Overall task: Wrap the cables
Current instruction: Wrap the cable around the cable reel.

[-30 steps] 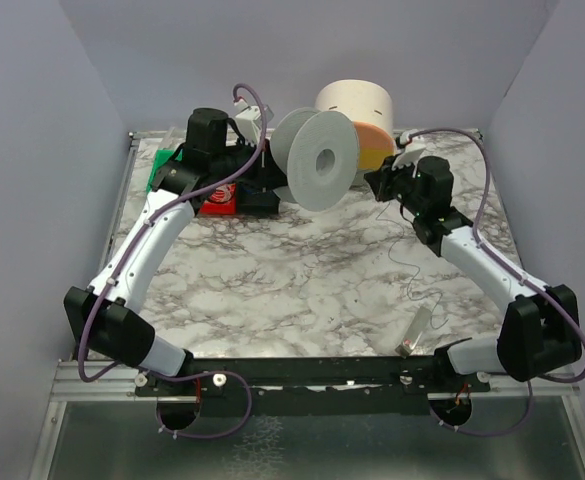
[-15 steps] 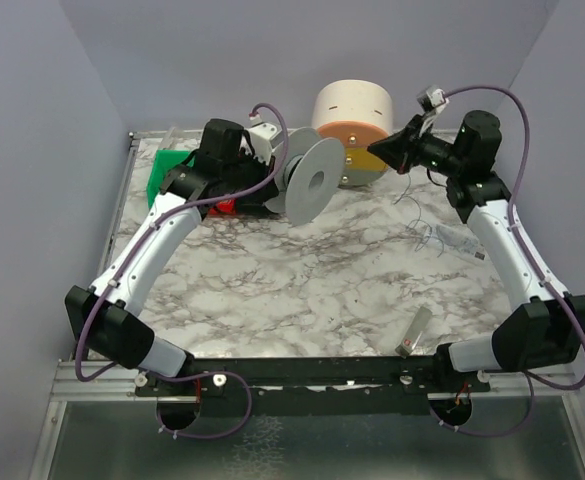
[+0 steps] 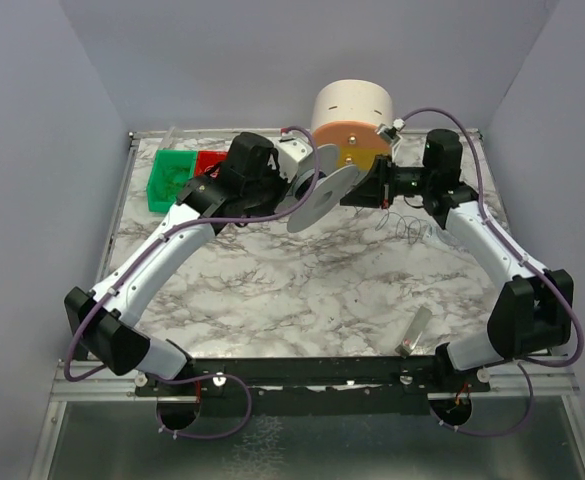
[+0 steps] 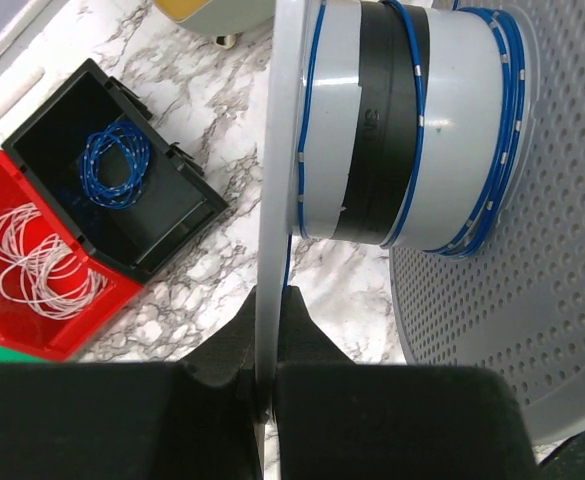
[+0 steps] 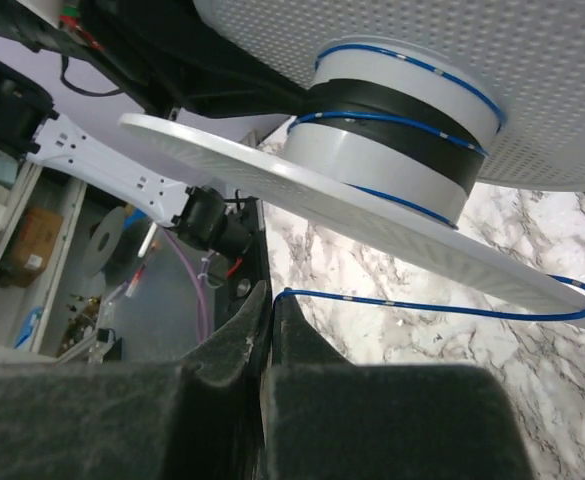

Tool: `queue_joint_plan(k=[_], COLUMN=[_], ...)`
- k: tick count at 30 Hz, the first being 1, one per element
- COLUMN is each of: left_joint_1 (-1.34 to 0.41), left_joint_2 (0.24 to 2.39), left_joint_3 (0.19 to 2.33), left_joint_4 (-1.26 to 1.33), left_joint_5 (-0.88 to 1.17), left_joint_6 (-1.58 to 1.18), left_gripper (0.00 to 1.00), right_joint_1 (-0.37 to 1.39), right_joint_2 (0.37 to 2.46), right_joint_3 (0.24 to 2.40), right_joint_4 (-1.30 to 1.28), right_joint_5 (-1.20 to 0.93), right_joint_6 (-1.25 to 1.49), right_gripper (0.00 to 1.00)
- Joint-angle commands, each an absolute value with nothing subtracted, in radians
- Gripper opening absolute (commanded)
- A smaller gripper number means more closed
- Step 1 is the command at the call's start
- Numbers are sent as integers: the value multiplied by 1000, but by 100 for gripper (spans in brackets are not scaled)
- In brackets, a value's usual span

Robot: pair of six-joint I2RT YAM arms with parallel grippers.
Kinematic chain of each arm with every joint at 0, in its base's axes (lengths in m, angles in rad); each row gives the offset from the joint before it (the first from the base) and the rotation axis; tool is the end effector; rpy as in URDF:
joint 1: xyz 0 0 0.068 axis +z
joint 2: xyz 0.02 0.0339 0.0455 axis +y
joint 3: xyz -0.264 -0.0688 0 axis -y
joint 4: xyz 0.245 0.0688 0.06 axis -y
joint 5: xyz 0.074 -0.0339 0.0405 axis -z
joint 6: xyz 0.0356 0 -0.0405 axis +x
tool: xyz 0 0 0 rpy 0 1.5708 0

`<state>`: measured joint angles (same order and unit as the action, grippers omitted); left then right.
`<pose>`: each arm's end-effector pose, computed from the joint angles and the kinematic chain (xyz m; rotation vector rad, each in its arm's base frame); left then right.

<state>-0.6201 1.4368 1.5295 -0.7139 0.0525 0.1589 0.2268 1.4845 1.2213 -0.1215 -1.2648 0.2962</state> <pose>0.2530 -0.1830 0.3938 0.8663 2.0319 -0.3159 0.3119 0.1068 0.3389 -0.8112 1.7970 1.5594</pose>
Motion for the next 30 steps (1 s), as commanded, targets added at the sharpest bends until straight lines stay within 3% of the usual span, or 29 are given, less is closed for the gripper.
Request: queue_joint_plan(k=[1,9,16,24,30], left_joint_1=[-627,-641,-660,-662,-659], left_joint_2=[1388,1364,1396,1504,1555], left_joint_3=[1536,1468,1439,1545,1594], left_joint_4=[-620,-618,-580,-571,-573], left_joint_5=[-35,-52,-210,-359,-331], left_joint_6=[209,291,324,93,14], left_gripper=[0,0,0,0,0], right_joint_1=[233,188,195,354,471], right_joint_2=[1419,1430,1465,1482,1535], right_joint_3=[1143,1182,1247,1206,1161], right_joint_4=[471,733,756,478,518], right_joint_5=[-1362,-1369,-1384,-1382,-1433], right_joint_6=[803,1028,1076,783,726], right_gripper=[0,0,0,0,0])
